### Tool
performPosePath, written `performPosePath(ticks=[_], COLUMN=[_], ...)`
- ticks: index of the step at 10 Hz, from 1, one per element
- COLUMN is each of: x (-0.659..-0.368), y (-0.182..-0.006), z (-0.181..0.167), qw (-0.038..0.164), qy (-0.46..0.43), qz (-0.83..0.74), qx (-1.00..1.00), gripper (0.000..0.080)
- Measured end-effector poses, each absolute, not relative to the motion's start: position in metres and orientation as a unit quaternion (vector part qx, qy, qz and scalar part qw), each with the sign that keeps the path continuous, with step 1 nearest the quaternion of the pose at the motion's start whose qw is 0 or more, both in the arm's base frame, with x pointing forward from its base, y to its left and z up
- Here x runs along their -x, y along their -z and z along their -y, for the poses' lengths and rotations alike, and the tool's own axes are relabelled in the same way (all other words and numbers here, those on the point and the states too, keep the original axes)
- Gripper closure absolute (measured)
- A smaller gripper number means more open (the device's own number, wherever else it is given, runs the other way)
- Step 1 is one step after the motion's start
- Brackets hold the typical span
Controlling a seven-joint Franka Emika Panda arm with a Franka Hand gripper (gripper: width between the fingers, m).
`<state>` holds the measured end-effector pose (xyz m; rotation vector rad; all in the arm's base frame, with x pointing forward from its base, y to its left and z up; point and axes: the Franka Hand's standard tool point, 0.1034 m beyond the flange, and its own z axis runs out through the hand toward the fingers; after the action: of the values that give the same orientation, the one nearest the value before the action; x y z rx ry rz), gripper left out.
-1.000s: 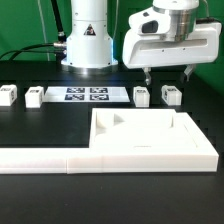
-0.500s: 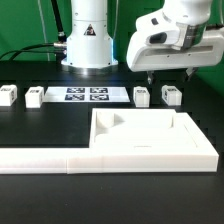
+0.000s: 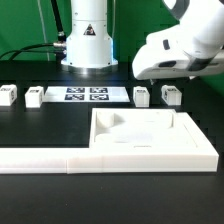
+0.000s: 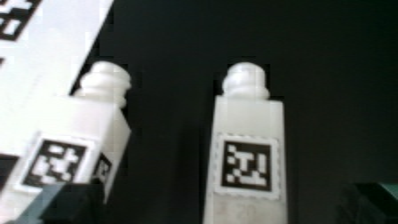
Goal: Assemble square table
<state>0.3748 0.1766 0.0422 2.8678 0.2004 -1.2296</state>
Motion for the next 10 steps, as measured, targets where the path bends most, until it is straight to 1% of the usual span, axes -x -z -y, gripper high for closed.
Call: performPosePath(ticks=[3,6,10], x=[-0.37,-0.356,-0.345], y=[-0.035,-0.024,-0.018], z=[-0.183,-0.185,-0.182], qw=[0.007,0.018,0.023], qy=[0.392,0.404,0.411], qz=[-0.07,-0.065,-0.059], qx=[-0.917,-0.912,-0.909], gripper=[0.015,0.015,0.015])
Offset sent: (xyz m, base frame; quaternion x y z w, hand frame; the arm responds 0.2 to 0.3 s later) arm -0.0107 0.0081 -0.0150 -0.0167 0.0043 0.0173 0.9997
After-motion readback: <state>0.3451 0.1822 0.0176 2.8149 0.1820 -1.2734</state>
